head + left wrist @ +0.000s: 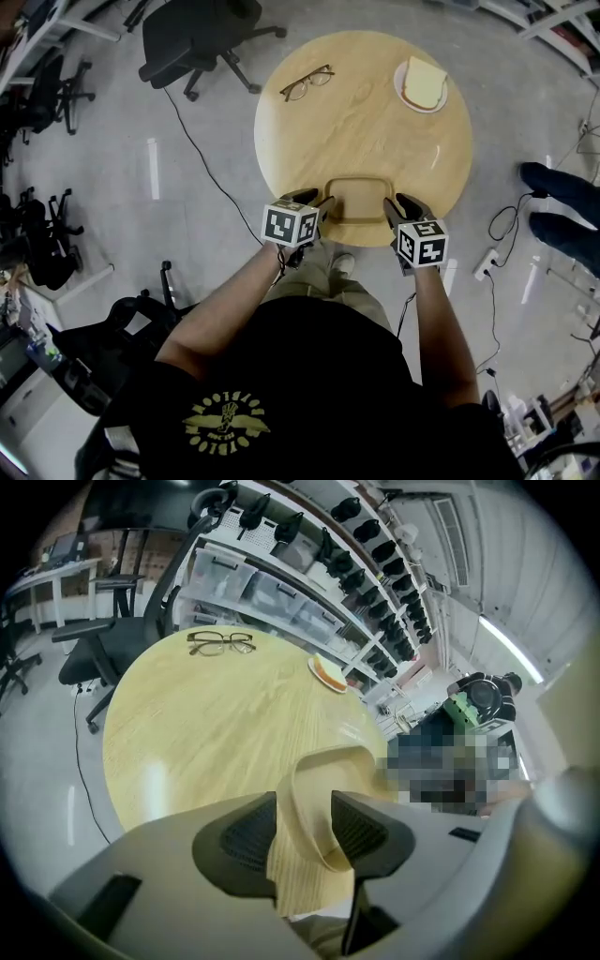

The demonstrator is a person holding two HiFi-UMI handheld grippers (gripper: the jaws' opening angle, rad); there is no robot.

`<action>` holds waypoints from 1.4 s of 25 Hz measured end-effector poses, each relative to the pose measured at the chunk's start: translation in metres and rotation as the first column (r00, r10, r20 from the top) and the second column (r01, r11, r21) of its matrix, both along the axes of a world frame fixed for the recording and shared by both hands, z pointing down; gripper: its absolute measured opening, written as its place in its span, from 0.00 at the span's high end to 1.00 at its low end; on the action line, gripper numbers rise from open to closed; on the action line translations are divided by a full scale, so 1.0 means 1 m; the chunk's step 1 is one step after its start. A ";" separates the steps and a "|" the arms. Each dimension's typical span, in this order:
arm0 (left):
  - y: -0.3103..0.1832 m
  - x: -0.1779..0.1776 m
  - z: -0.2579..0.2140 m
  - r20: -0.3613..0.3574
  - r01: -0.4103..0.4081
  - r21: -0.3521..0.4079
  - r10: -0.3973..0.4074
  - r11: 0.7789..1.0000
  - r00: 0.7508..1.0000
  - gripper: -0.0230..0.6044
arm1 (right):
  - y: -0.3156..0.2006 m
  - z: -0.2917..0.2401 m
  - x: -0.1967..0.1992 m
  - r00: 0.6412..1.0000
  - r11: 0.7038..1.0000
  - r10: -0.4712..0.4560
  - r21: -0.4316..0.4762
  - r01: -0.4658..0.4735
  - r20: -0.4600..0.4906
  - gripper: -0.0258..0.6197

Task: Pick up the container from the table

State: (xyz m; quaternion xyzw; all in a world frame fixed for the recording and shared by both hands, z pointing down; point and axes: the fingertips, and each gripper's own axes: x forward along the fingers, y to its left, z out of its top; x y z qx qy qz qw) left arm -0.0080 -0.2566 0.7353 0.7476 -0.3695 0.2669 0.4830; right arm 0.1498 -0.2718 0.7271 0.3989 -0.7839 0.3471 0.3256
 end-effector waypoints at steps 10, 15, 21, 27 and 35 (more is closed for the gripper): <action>0.020 0.012 0.034 0.048 -0.111 -0.061 0.114 0.992 0.992 0.70 | 0.025 0.033 -0.009 0.999 0.996 -0.031 -0.083 0.029 -0.025 0.81; 0.021 0.007 0.033 0.088 -0.113 -0.055 0.117 0.992 0.989 0.80 | 0.032 0.027 -0.013 1.000 0.995 -0.025 -0.097 0.025 0.001 0.83; 0.012 0.008 -0.005 0.147 -0.130 0.048 0.122 0.990 0.982 0.82 | 0.026 -0.009 -0.010 1.000 1.000 -0.006 -0.027 0.005 -0.022 0.85; 0.003 0.011 -0.060 0.153 -0.127 0.189 0.098 0.974 0.983 0.82 | 0.022 -0.062 -0.007 1.000 0.997 0.003 0.079 -0.002 -0.011 0.85; 0.003 0.014 -0.128 0.149 -0.106 0.326 0.060 0.939 0.987 0.82 | 0.024 -0.132 -0.004 0.999 0.976 0.037 0.214 -0.033 -0.014 0.85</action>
